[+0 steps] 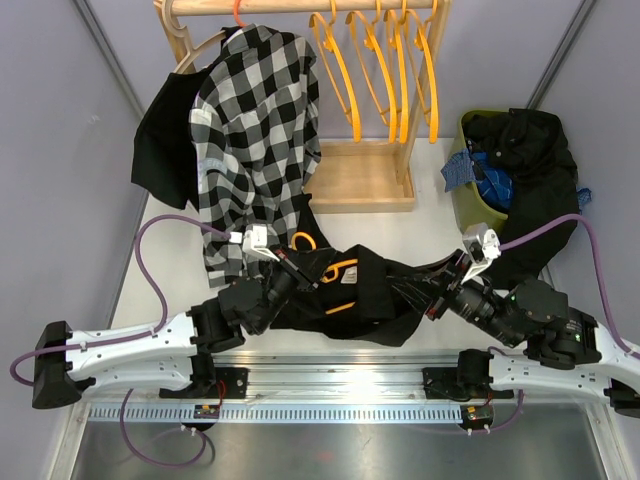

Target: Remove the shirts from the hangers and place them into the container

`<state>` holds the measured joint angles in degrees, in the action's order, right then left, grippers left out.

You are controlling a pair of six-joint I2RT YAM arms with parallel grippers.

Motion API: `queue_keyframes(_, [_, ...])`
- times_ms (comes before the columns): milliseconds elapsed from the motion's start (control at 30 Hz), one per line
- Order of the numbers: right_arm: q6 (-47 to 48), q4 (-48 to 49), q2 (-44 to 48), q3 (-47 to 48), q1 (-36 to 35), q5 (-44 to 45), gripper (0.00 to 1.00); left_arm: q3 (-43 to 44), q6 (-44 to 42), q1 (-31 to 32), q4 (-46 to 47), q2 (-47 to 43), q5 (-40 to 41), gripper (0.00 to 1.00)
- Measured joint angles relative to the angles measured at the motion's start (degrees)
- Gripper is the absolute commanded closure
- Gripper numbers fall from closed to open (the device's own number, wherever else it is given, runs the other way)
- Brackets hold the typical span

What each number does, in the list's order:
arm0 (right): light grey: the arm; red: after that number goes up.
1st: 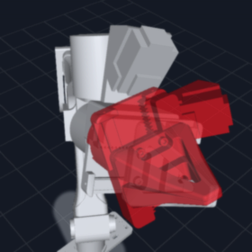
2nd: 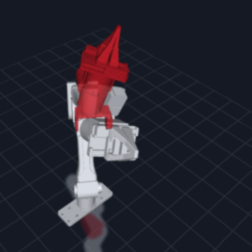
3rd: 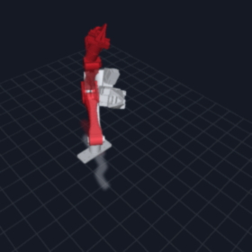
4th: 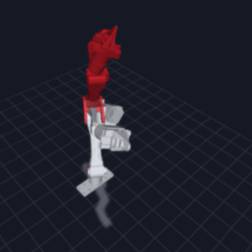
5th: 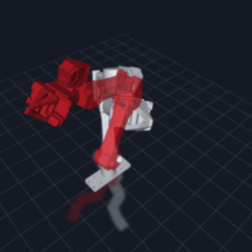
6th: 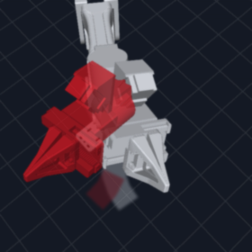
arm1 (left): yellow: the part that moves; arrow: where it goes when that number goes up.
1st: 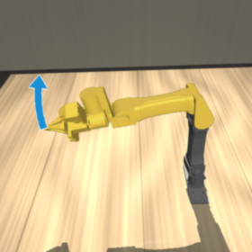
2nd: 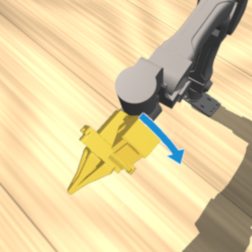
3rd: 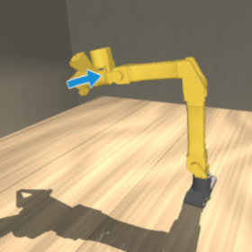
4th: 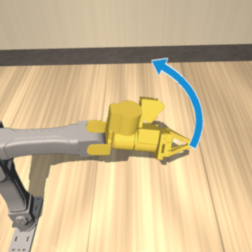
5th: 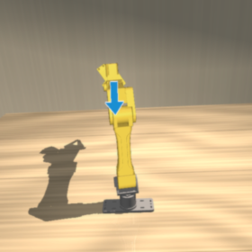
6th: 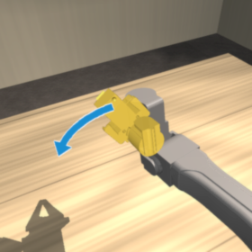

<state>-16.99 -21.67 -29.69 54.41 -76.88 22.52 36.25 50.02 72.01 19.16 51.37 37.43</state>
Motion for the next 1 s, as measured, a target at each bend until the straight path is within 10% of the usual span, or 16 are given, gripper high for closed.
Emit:
queue_keyframes(200, [0.0,0.3,-0.6,0.2,0.0,0.5,0.99,0.1,-0.1,0.0,-0.7,0.0,0.2,1.00])
queue_keyframes(400, [-0.6,-1.9,-2.0,1.9,0.0,0.4,0.57,7.0,-5.4,-2.2,-7.8,0.7,-0.2,1.00])
queue_keyframes(633, [-2.2,-5.7,-2.0,2.5,0.0,0.1,0.51,23.3,-15.5,-9.0,-17.0,4.3,-1.6,1.00])
queue_keyframes(833, [-3.2,-8.8,1.2,2.5,0.0,0.0,0.88,30.5,-22.9,-11.4,-24.3,4.7,-0.8,1.00])
queue_keyframes(1000, [-3.6,-11.4,4.0,2.6,0.0,1.8,0.98,28.7,-23.0,-11.8,-29.0,2.9,-2.6,1.00])
